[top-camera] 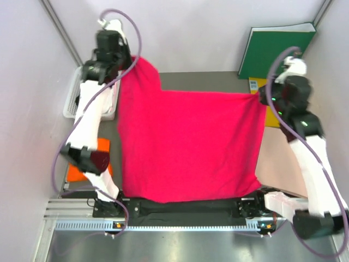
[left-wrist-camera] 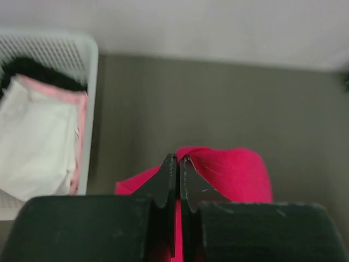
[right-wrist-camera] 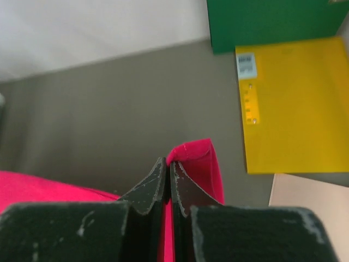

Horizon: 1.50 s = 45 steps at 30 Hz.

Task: Fold and stack the t-shirts
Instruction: Flatten out the tshirt, then fold the flattened tshirt in 1/3 of the way

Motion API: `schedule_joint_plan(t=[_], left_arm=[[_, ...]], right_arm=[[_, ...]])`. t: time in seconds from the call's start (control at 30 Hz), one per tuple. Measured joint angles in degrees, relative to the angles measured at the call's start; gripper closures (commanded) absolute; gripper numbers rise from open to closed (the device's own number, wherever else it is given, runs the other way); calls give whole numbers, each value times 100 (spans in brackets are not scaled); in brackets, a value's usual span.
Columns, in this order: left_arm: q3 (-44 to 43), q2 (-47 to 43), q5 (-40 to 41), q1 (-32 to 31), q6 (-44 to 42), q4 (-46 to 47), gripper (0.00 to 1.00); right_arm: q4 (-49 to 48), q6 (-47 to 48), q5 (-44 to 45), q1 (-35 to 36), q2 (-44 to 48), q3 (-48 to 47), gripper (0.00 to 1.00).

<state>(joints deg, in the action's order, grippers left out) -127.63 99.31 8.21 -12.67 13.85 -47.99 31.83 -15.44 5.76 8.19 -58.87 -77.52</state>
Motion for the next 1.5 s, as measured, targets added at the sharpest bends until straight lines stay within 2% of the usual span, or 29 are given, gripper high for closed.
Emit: schedule_joint_plan(t=[0.1,0.23,0.37,0.5,0.7,0.87,1.07,1.3,1.5], left_arm=[[442,837,-166,173,20,-28,100],[247,1928,-138,254,20,-160,100],[-962,3141,-42,267,129,-363,100],[-1224,3309,9,284,341,-284,100],[-1215,3088,96,402,468,-7,100],[-590,2520,208,435,450,149,100],[813,1746,197,433,586,275,100],[2297,1252,175,433,820,275,100],[2979,662,197,433,905,173,100]], right_arm=[[-636,-7,-48,-13,-964,518,100],[-1377,-4,-192,-55,-2446,531,100],[-1589,-28,-468,-138,-4022,-129,100],[-1600,-94,-647,-173,-5062,-1082,100],[-1692,-170,-706,-186,-5215,-1565,100],[-1862,-229,-802,-280,-5147,-1493,100],[-1886,-269,-883,-361,-4913,-870,100],[-1727,-267,-966,-361,-4647,-133,100],[-1550,-258,-1045,-361,-4367,221,100]])
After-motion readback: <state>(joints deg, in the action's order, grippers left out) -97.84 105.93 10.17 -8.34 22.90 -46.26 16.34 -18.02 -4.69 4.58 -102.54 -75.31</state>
